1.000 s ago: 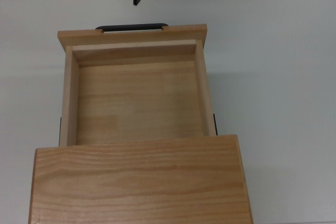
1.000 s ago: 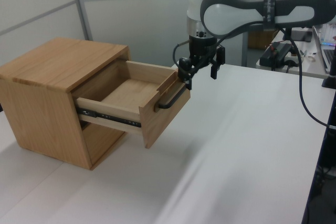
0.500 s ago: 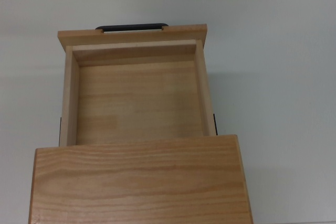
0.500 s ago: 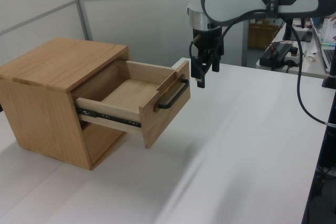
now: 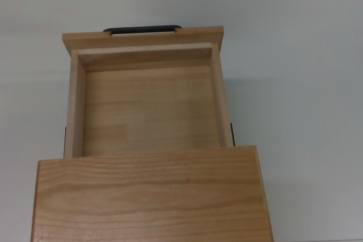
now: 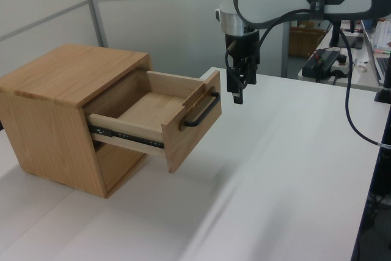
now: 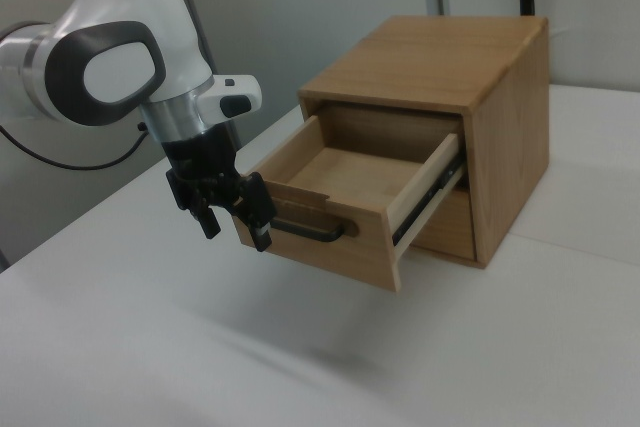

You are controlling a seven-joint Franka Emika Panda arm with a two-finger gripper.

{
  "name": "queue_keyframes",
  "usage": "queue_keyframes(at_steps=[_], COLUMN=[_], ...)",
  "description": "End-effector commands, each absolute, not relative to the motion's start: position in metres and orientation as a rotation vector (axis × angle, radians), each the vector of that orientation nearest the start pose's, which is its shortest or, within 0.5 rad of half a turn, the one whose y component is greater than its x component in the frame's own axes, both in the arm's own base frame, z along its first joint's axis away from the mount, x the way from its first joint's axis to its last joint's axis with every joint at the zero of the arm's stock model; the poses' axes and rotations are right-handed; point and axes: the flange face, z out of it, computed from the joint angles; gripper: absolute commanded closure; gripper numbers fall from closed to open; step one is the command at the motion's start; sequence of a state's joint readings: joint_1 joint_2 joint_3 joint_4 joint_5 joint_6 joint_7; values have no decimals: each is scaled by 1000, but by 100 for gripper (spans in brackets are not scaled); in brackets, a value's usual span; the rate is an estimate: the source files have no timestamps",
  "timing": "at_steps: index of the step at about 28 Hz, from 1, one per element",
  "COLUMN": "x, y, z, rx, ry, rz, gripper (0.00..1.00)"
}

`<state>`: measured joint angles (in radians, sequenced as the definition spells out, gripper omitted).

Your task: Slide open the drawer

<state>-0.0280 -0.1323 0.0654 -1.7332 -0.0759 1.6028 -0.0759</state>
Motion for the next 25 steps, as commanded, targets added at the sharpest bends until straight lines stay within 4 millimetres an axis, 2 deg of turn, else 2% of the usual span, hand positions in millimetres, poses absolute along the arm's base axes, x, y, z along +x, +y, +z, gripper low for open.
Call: queue_keyframes(at_steps=[1,7,25], x=[515,524,523], y=[18,17,17], z=[627,629,630], rx=[-3217,-3211,-3211], ry=[-220,-208,-207], rz=[26,82,89], gripper=[0,0,0])
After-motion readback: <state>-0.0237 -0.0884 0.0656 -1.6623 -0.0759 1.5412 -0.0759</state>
